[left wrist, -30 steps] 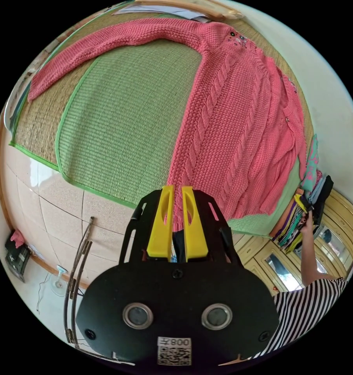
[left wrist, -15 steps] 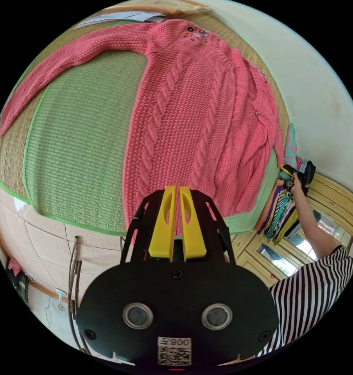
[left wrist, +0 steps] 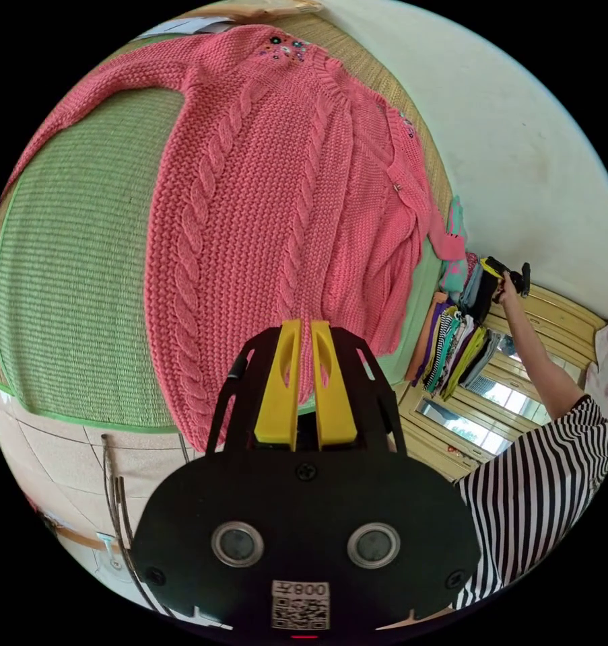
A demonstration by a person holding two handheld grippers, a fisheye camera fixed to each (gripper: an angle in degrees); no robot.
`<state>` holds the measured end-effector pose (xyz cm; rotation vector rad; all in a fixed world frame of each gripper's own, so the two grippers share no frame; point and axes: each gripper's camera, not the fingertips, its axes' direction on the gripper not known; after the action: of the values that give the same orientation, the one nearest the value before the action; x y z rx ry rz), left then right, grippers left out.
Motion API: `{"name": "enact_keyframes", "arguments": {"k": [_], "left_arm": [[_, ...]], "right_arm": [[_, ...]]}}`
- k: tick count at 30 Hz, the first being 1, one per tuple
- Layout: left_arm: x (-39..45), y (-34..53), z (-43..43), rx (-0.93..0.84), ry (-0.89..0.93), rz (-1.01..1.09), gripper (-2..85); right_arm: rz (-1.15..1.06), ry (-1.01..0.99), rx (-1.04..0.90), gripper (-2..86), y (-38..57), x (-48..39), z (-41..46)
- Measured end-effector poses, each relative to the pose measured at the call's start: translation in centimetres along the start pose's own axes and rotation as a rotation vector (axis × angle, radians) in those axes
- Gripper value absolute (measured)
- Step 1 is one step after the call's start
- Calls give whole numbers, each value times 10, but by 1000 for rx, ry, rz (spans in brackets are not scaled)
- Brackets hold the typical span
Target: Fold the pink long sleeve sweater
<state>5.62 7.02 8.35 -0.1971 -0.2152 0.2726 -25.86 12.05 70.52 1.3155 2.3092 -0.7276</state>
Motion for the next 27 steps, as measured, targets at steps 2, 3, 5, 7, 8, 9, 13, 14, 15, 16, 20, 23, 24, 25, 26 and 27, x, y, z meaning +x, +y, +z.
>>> {"name": "enact_keyframes", "arguments": {"k": [2,3,5,7,8,9,13,14,15,16,20,23,24,25,26,27], "left_arm": [[-7,0,6,-5,28,-1,41],[-12,0,11,-4,46,-1,45],[-19,-1,21,-10,80,-3,52],[-24,-3,33,-28,116,-3,58],[-25,-5,42,-43,140,11,60],[-24,-7,50,-65,149,29,62],[-22,-13,70,-97,104,98,67],[-21,-16,75,-94,83,117,69],[-19,-17,79,-86,65,135,71],[-18,-18,82,-84,58,146,72],[-15,-23,109,-122,-14,198,73],[-20,-27,135,-179,-93,220,61],[-24,-28,142,-180,-102,225,50],[-26,-29,143,-171,-110,222,43],[-30,-31,146,-167,-126,216,31],[-34,-35,149,-170,-115,219,21]], "right_arm": [[-19,-134,-8,32,13,-19,4],[-39,-168,-7,31,18,-27,4],[-177,-286,-14,26,45,-75,6],[-290,-382,-43,28,68,-120,9],[-360,-411,-92,32,81,-153,14],[-390,-430,-111,34,87,-169,16],[-581,-506,-181,54,109,-278,19],[-641,-501,-196,58,110,-308,19],[-669,-490,-201,60,110,-322,19],[-718,-457,-203,65,108,-350,20],[-813,-392,-196,78,95,-427,18],[-848,-324,-189,82,85,-471,22],[-852,-312,-190,83,83,-479,23],[-855,-295,-192,84,80,-493,25],[-863,-285,-189,84,77,-506,25],[-868,-276,-186,84,76,-512,26]]}}
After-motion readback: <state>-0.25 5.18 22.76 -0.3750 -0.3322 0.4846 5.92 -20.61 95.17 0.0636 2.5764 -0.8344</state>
